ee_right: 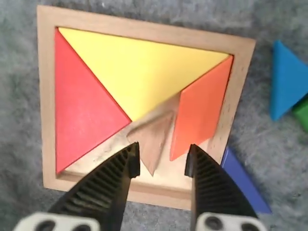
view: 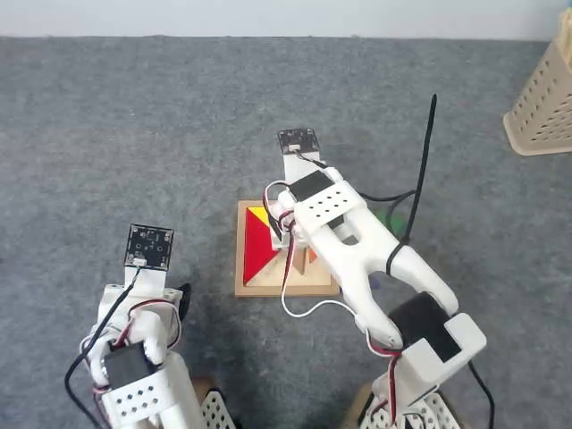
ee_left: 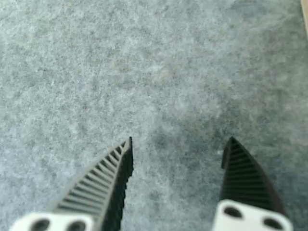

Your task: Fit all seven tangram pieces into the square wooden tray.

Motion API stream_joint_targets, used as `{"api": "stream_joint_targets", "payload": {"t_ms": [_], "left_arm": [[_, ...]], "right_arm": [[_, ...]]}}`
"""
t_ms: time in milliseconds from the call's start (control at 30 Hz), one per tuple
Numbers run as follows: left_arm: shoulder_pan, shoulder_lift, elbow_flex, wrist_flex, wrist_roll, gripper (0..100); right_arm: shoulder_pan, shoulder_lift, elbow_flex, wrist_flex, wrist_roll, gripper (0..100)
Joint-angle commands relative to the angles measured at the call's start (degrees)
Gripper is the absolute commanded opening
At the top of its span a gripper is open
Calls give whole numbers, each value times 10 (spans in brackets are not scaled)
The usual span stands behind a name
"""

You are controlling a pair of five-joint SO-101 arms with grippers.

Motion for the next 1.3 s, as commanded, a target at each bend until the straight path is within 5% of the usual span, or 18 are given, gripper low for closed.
{"api": "stream_joint_targets", "payload": {"t_ms": [0,167,433,1267], "left_arm": [[-3,-9,-5,2,-5,280],[-3,-9,-5,2,-5,280],[-3,-9,-5,2,-5,280],[-3,-9,-5,2,-5,280]], "right_arm": [[-3,-12,-32,-6,19,154],[-1,-47,-25,11,157,0],[-16,-140,157,-150,243,6],[97,58,13,-132,281,6]]}}
